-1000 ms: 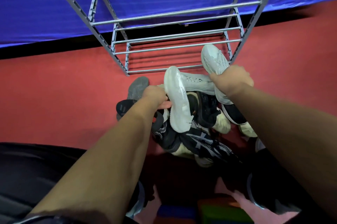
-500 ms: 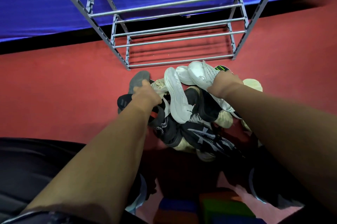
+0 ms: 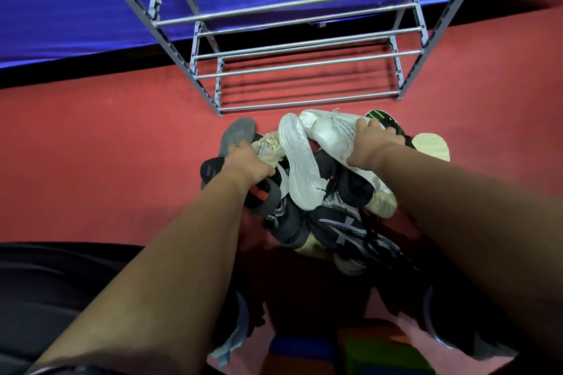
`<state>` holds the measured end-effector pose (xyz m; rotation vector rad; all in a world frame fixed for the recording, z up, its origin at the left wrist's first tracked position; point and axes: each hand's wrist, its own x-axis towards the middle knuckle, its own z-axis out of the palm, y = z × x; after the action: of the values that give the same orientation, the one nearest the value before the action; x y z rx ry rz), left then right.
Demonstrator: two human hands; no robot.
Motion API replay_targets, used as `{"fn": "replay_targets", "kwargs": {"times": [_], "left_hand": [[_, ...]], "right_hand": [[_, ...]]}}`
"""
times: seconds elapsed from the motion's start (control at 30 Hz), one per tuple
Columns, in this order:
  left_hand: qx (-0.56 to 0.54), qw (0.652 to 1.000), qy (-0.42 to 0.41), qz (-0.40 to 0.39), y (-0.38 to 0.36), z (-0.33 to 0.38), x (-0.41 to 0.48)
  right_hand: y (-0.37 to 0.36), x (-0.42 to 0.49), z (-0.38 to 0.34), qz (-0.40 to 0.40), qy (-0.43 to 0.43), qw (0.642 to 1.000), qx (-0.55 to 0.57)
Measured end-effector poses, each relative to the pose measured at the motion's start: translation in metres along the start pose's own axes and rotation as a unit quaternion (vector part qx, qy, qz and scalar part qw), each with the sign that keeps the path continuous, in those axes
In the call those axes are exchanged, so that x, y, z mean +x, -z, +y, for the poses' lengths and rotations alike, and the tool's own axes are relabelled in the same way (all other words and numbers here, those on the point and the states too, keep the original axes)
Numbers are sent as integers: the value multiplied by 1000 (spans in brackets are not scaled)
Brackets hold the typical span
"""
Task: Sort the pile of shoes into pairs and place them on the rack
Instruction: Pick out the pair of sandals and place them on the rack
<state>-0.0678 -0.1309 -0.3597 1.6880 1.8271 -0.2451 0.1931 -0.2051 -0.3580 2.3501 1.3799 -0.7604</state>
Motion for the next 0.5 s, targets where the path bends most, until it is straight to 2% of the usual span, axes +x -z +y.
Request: {"fn": "replay_targets", "kwargs": {"times": [0.1,0.17,0.23,0.37,0.5], "left_hand": [[58,998,10,10,-4,3,-1],[164,983,-42,70,-8,8,-2],[212,968,-92,101,-11,20,-3],[156,987,28,29,-8,43,0],[169,985,43,12,-4,30,10]], "right_hand": [[-4,3,10,-41,-13,999,-23],[-12,4,13,-53,-18,997,-45],[-22,3,12,-53,-23,996,-68],[-25,6,13,3,-4,998,-59],[-3,12,20,37,31,998,38]]}}
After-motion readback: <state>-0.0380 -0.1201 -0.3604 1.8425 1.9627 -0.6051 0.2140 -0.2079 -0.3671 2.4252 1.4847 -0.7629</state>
